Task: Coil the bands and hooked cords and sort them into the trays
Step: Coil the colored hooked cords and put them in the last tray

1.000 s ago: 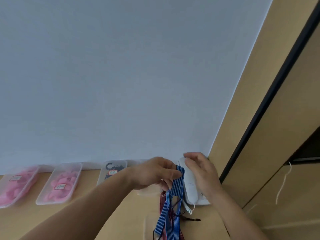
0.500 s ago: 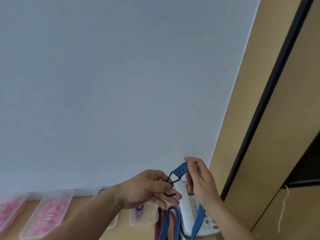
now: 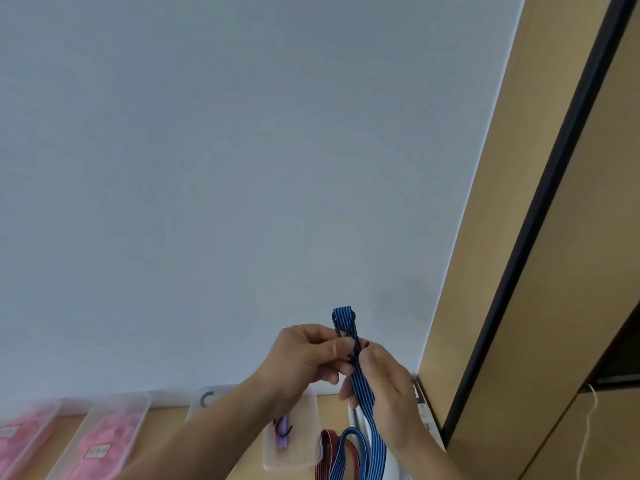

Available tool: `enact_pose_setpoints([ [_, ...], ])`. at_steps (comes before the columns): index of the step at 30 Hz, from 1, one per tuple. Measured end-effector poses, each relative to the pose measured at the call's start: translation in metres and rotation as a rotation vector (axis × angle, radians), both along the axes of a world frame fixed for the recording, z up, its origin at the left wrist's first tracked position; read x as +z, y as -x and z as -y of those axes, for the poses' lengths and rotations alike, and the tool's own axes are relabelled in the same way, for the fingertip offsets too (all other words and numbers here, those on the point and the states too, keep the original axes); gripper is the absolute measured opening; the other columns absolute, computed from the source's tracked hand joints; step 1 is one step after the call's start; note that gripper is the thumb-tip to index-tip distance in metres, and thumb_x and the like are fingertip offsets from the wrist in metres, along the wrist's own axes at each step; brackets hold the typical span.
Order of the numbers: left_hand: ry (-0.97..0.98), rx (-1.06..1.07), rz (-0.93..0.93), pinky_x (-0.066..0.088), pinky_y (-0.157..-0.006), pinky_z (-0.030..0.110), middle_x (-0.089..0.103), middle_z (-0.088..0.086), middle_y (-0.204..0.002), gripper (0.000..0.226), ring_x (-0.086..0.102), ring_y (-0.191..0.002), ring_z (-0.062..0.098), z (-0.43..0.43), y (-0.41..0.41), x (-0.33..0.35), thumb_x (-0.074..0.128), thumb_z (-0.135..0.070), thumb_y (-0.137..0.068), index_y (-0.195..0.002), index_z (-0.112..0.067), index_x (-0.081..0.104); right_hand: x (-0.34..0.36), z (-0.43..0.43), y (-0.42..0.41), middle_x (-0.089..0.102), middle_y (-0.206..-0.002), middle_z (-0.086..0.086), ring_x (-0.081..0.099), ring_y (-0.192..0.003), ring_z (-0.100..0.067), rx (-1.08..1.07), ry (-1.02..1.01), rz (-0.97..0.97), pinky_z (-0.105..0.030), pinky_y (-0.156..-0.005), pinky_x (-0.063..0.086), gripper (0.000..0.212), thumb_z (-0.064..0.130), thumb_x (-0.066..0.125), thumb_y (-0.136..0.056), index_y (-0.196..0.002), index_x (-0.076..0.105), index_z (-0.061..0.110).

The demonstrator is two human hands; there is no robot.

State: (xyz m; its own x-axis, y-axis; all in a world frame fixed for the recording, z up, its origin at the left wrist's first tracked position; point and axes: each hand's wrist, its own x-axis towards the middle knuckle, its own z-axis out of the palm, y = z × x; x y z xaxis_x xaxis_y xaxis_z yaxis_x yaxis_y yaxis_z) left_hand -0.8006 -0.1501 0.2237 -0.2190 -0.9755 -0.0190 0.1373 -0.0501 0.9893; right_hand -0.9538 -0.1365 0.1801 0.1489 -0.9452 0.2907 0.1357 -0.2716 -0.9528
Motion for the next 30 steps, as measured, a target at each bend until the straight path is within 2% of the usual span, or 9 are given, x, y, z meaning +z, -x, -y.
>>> enact_pose_setpoints([
  [5, 0.09, -0.029, 0.23, 0.051, -0.048, 0.027, 0.074, 0.018, -0.078, 0.025, 0.073, -0.068, 0.032, 0.004, -0.003, 0.0, 0.069, -0.02, -0.092, -0.089, 0.002, 0.059, -0.003, 0.006, 0.0, 0.064, -0.065, -0.014, 0.053, -0.048, -0.024, -0.063, -0.074, 0.017, -0.033, -0.042, 0.042, 0.026, 0.032, 0.061, -0.084, -0.092, 0.07, 0.01],
  [8, 0.138, -0.082, 0.458, 0.05, -0.047, 0.027, 0.073, 0.008, -0.069, 0.029, 0.071, -0.059, 0.024, 0.01, -0.008, 0.004, 0.067, -0.031, -0.093, -0.092, -0.003, 0.059, -0.005, 0.009, 0.001, 0.065, -0.065, -0.016, 0.048, -0.041, -0.021, -0.075, -0.118, 0.036, -0.029, -0.039, 0.038, 0.02, 0.027, 0.065, -0.083, -0.081, 0.068, 0.008],
  [11, 0.227, -0.092, 0.614, 0.049, -0.051, 0.023, 0.069, -0.001, -0.068, 0.022, 0.068, -0.059, 0.016, 0.017, -0.014, 0.007, 0.061, -0.036, -0.095, -0.085, -0.016, 0.062, -0.006, 0.013, 0.0, 0.066, -0.066, -0.017, 0.044, -0.038, -0.018, -0.074, -0.184, 0.061, -0.028, -0.039, 0.035, 0.031, 0.029, 0.069, -0.077, -0.078, 0.06, 0.0],
  [13, 0.256, -0.083, 0.597, 0.053, -0.057, 0.028, 0.072, -0.004, -0.08, 0.02, 0.07, -0.07, 0.013, 0.02, -0.016, 0.006, 0.055, -0.033, -0.098, -0.088, -0.02, 0.066, -0.006, 0.014, -0.001, 0.064, -0.063, -0.016, 0.044, -0.038, -0.018, -0.069, -0.201, 0.061, -0.028, -0.039, 0.035, 0.037, 0.034, 0.07, -0.074, -0.075, 0.057, -0.001],
  [16, 0.157, -0.122, 0.357, 0.053, -0.064, 0.027, 0.075, 0.0, -0.097, 0.021, 0.072, -0.087, 0.018, 0.021, -0.016, 0.001, 0.057, -0.031, -0.093, -0.106, -0.02, 0.071, -0.006, 0.015, -0.004, 0.063, -0.061, -0.015, 0.043, -0.037, -0.018, -0.073, -0.193, 0.071, -0.027, -0.039, 0.034, 0.038, 0.034, 0.068, -0.075, -0.076, 0.056, -0.001],
  [20, 0.115, -0.136, 0.183, 0.053, -0.071, 0.029, 0.076, 0.006, -0.102, 0.025, 0.072, -0.095, 0.024, 0.023, -0.014, -0.003, 0.064, -0.022, -0.087, -0.109, -0.01, 0.067, -0.009, 0.014, -0.008, 0.06, -0.058, -0.016, 0.043, -0.037, -0.017, -0.104, -0.191, 0.064, -0.026, -0.038, 0.033, 0.045, 0.037, 0.065, -0.078, -0.077, 0.054, -0.006],
  [24, 0.181, -0.112, 0.261, 0.054, -0.073, 0.027, 0.077, 0.003, -0.1, 0.022, 0.072, -0.093, 0.021, 0.027, -0.011, -0.005, 0.064, -0.017, -0.091, -0.11, -0.009, 0.058, -0.01, 0.013, -0.011, 0.06, -0.057, -0.016, 0.042, -0.037, -0.018, -0.186, -0.22, 0.024, -0.027, -0.038, 0.033, 0.052, 0.043, 0.064, -0.08, -0.08, 0.057, -0.009],
  [28, 0.265, -0.009, 0.412, 0.058, -0.074, 0.038, 0.078, 0.005, -0.092, 0.013, 0.072, -0.085, 0.03, 0.03, -0.01, -0.008, 0.058, -0.011, -0.095, -0.107, -0.012, 0.058, -0.011, 0.014, -0.011, 0.064, -0.06, -0.014, 0.049, -0.041, -0.02, -0.175, -0.275, -0.06, -0.028, -0.039, 0.037, 0.039, 0.031, 0.061, -0.094, -0.082, 0.06, -0.005],
  [30, 0.27, 0.064, 0.446, 0.059, -0.074, 0.04, 0.078, 0.004, -0.088, 0.012, 0.072, -0.08, 0.028, 0.031, -0.012, -0.007, 0.056, -0.009, -0.094, -0.106, -0.012, 0.057, -0.011, 0.011, -0.009, 0.064, -0.06, -0.011, 0.051, -0.042, -0.02, -0.123, -0.288, -0.092, -0.029, -0.04, 0.039, 0.034, 0.027, 0.057, -0.097, -0.086, 0.06, -0.004],
])
